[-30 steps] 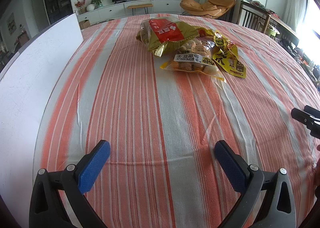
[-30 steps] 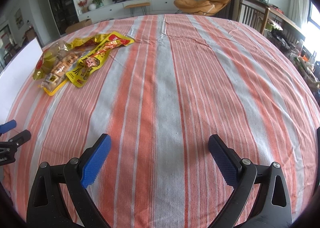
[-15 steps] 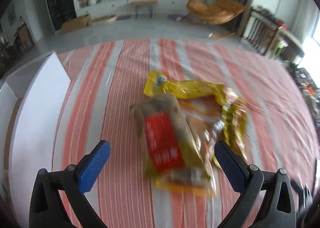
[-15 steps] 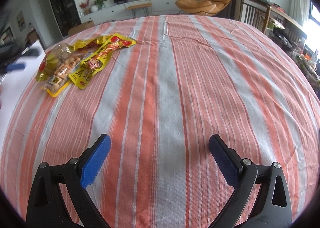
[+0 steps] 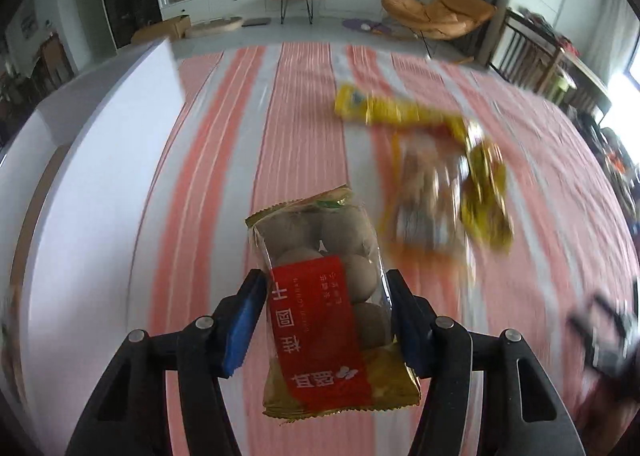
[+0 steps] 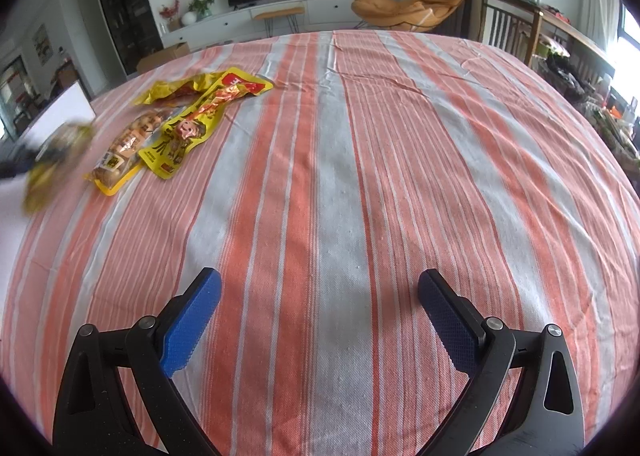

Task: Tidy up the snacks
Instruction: 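Grasp the red-labelled longan bag with the left tool and lift it, then grasp the yellow spicy-strip pack with right tool while left tool holds longan bag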

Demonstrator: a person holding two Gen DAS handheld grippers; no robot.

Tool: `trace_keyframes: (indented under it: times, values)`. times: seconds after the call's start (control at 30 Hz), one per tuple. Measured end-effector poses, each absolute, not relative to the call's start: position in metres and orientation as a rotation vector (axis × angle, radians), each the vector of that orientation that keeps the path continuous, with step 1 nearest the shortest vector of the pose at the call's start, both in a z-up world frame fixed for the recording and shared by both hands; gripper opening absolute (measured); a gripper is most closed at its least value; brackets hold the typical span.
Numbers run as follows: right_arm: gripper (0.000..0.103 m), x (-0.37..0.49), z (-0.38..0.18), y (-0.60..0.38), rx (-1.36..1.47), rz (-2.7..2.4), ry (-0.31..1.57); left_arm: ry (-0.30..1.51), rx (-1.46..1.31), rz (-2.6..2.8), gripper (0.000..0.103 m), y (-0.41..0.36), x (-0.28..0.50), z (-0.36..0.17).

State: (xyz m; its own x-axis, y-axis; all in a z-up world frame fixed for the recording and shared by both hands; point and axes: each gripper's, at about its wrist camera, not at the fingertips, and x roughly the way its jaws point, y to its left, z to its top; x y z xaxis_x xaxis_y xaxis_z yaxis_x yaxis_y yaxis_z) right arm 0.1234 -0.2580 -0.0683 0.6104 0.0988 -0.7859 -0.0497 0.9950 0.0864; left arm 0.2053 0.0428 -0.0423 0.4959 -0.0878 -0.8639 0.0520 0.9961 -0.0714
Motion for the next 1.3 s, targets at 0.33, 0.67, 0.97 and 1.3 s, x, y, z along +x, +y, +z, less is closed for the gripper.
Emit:
trace_keyframes:
  times: [0.33,0.67,0.97,1.3]
  values:
    - [0.100,0.125,-0.068,-0.256,0.051,0.083,0.912,0.972,-0.035,-0.060,0.103,0.044,0.156,-0.081]
    - [0.100,0.126,-0.068,-0.256,0.053,0.085,0.912,0.957,-0.009,0.002,0.103,0.041,0.162,-0.097]
    - [0.100,0.126,-0.069,-0.256,0.052,0.083,0.912,0.955,-0.011,0.006,0.103,0.041,0.162,-0.097]
    - [0.100,0.126,-0.069,-0.256,0.051,0.081,0.912,0.955,-0.011,0.006,0.103,0.041,0.163,-0.097]
